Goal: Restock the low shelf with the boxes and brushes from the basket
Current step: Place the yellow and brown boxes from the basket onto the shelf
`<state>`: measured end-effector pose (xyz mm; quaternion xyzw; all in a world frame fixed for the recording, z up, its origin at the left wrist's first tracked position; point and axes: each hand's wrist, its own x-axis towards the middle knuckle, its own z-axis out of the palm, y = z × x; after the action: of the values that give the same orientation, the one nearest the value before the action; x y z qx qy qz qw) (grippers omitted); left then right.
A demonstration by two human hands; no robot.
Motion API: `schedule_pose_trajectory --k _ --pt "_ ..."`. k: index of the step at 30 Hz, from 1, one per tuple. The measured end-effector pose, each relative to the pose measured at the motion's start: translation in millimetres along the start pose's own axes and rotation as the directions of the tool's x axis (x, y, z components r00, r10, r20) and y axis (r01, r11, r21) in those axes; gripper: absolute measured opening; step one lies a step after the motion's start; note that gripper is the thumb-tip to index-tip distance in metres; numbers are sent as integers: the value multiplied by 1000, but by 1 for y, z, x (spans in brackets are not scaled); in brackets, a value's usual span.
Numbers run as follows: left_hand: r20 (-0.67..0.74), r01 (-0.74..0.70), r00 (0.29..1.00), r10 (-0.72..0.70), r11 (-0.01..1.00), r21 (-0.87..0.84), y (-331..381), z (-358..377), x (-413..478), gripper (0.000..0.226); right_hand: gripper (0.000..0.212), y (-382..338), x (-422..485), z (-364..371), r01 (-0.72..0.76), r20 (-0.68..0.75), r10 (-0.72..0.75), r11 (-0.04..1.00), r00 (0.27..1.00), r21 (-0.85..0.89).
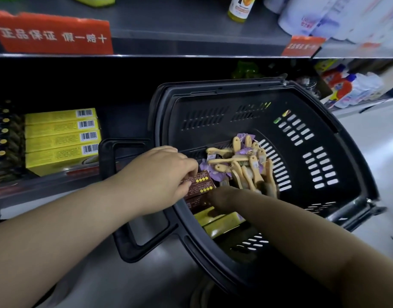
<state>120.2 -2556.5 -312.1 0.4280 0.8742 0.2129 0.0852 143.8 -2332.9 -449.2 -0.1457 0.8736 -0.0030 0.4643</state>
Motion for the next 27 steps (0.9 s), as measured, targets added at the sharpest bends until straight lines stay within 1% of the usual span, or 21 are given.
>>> schedule_pose_trajectory --k 1,2,3,4,5,7,9,10,12,13,14,15,16,17,18,19,20,22,24,27 --pt "-5 -3 1000 3 1000 5 1 1 0 18 63 0 -2 5 4 62 -6 999 998 39" --pt "-7 -8 1000 8 1000 8 1 2 1 17 77 -1 -3 9 21 110 -25 999 994 35" --pt "-6 -13 1000 13 1000 7 1 2 1 17 86 -3 -3 11 53 139 -50 998 989 -18" --pt "-5 -17 1000 17 1000 4 2 2 1 17 91 -6 -2 12 80 139 -66 992 988 -95" --pt "-4 -20 1000 20 1000 6 2 3 1 17 92 -10 -2 10 97 122 -76 979 990 -181" --pt "-4 -20 1000 20 1000 19 1 4 1 18 84 -17 -2 6 114 94 -86 933 992 -341" --pt "-5 -13 1000 13 1000 27 -1 5 1 18 75 -21 -4 2 89 84 -62 917 995 -388" --pt "-11 -9 1000 10 1000 24 -1 5 2 18 71 -20 -8 -2 48 56 -30 933 998 -356" --pt "-16 1 1000 -1 1000 -3 -1 3 2 19 66 -13 -21 -16 -47 -58 35 974 998 -223" --pt "-19 12 1000 -13 998 -57 -1 1 2 20 64 -7 -32 -26 -78 -141 57 986 988 -145" --pt "-30 27 999 -32 988 -150 1 -1 2 21 62 0 -45 -36 -91 -242 73 994 968 -65" --pt "-54 42 997 -59 961 -272 2 -3 1 22 60 5 -58 -44 -70 -364 74 997 928 23" --pt "-89 54 991 -98 913 -404 3 -5 2 23 57 9 -72 -50 2 -512 57 993 857 114" --pt "-126 67 980 -155 849 -525 3 -7 4 25 56 12 -84 -54 120 -662 29 977 749 179" --pt "-138 95 964 -228 778 -621 2 -10 7 25 57 11 -95 -58 237 -779 6 951 626 198" --pt "-112 145 945 -306 703 -696 -1 -11 11 26 59 7 -103 -62 315 -853 -7 931 522 185" --pt "-52 216 923 -380 626 -749 -3 -13 14 27 59 3 -108 -66 358 -897 -30 922 442 145" --pt "115 359 871 -477 461 -811 -8 -17 19 29 55 -7 -112 -72 381 -937 -140 924 320 -8" --pt "243 423 846 -475 321 -847 -9 -22 21 27 50 -19 -113 -73 391 -935 -266 907 237 -159" --pt "364 464 845 -393 197 -864 -6 -29 19 27 44 -32 -111 -71 392 -919 -370 872 137 -292"
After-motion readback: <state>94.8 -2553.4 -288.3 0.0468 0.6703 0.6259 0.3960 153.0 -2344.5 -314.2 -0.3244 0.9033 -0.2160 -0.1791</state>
